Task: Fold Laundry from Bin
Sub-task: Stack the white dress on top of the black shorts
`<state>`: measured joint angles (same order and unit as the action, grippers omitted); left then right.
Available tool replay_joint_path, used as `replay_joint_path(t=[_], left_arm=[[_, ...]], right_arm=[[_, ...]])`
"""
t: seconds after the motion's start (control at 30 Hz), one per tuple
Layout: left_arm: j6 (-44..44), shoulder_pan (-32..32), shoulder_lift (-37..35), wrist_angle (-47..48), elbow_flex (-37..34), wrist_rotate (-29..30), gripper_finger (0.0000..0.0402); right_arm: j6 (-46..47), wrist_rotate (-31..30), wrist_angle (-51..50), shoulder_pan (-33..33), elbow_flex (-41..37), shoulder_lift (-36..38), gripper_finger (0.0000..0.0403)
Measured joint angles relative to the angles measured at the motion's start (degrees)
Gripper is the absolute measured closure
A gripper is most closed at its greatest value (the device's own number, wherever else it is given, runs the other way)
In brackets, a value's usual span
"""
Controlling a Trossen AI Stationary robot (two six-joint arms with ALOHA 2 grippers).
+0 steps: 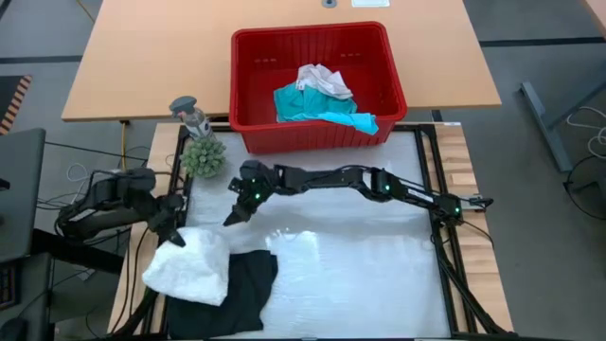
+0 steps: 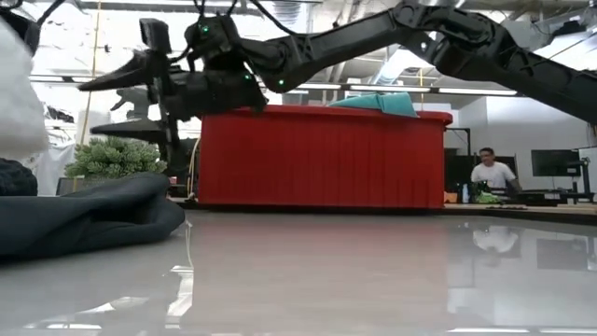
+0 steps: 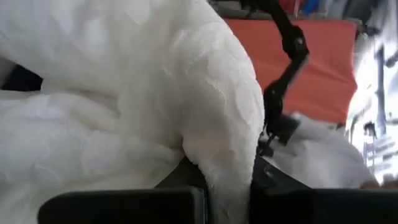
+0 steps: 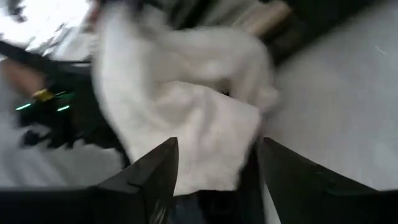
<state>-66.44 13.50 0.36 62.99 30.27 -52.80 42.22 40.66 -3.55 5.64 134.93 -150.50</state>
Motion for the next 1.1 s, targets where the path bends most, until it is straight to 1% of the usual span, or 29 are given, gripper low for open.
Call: replay_joint_path(t=[0.07,0.13,0.2,0.27,0.33,0.5,0.6,0.67,0.83,1.0,1.1], left_arm=[[3.37,0.0,-0.01,2.01,0.07,-1.4,0.038],[3.07,0.0,0.0,1.96,0.08,-1.17,0.038],[2.3,0.0,0.0,1.85,0.06,-0.75,0.038],[2.25,0.0,0.0,1.87,0.06,-0.7,0.038],[1.92,0.0,0.0,1.87,0.06,-0.48,0.038],[0.23,0.0,0.0,1.57,0.0,0.57,0.038],[-0.04,0.0,0.0,1.59,-0.03,0.58,0.038],[-0.18,0.0,0.0,1.59,-0.03,0.58,0.038],[-0.26,0.0,0.0,1.61,-0.03,0.62,0.038],[-0.34,0.0,0.0,1.63,-0.05,0.71,0.038],[-0.55,0.0,0.0,1.61,-0.05,0.86,0.038]], right_arm=[[-1.07,3.63,3.74,0.07,0.0,0.02,0.0154],[-1.14,6.08,5.88,-0.17,0.02,0.02,0.0155],[-2.04,6.07,6.09,-0.74,0.02,0.02,0.0155],[-6.13,5.62,6.05,-1.67,0.02,0.02,0.0155],[-10.83,2.71,5.91,-2.77,0.02,-0.02,0.0155],[-15.24,-3.18,9.97,-4.46,0.02,-0.39,0.0153],[-20.28,-7.1,10.2,-4.54,0.07,-0.39,0.0146],[-22.05,-7.74,9.84,-4.33,0.07,-0.39,0.0138],[-22.21,-7.83,10.25,-4.01,0.07,-0.53,0.0117],[-21.39,-7.87,10.27,-5.45,0.07,-0.76,0.0077],[-21.74,-10.61,11.39,-6.64,0.07,-0.74,0.0057]])
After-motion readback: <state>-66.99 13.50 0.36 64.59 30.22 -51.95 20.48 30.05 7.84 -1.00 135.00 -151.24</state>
